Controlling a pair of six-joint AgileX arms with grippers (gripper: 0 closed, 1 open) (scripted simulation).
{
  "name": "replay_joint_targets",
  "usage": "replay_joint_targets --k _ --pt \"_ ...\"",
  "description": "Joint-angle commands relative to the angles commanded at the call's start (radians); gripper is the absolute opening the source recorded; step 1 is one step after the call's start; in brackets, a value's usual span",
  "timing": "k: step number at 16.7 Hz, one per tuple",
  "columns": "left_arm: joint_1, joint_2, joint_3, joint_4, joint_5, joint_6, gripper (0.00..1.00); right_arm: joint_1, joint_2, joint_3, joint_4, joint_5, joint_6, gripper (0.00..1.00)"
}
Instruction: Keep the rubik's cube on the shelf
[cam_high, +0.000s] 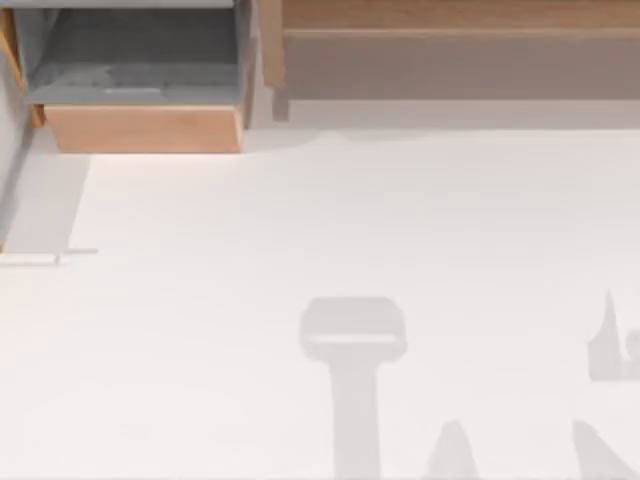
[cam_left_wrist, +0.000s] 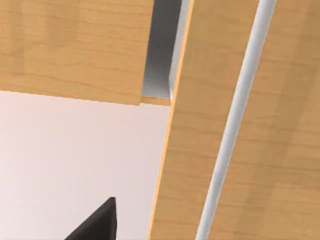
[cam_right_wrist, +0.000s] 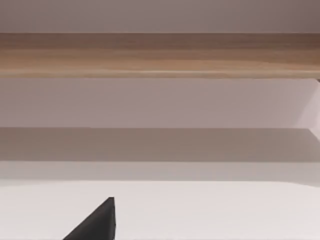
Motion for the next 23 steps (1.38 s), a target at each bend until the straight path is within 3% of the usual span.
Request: replay_joint_targets --k 5,11,15,23 --pt "0.094 0.03 0.235 -0.282 -0.056 -0.19 1.0 0.0 0.0 0.0 0.0 0.0 0.0 1.0" --pt "0.092 0.068 0.69 -0.814 -0.194 -0.482 1.0 0.0 0.0 0.0 0.0 0.0 0.0 1.0" --pt "0.015 0.117 1.047 -1.265 -0.309 -0.681 1.0 0.0 0.0 0.0 0.0 0.0 0.0 1.0" --pt "-0.249 0.262 1.643 -2.202 -0.525 -0.975 1.0 0.0 0.0 0.0 0.0 0.0 0.0 1.0"
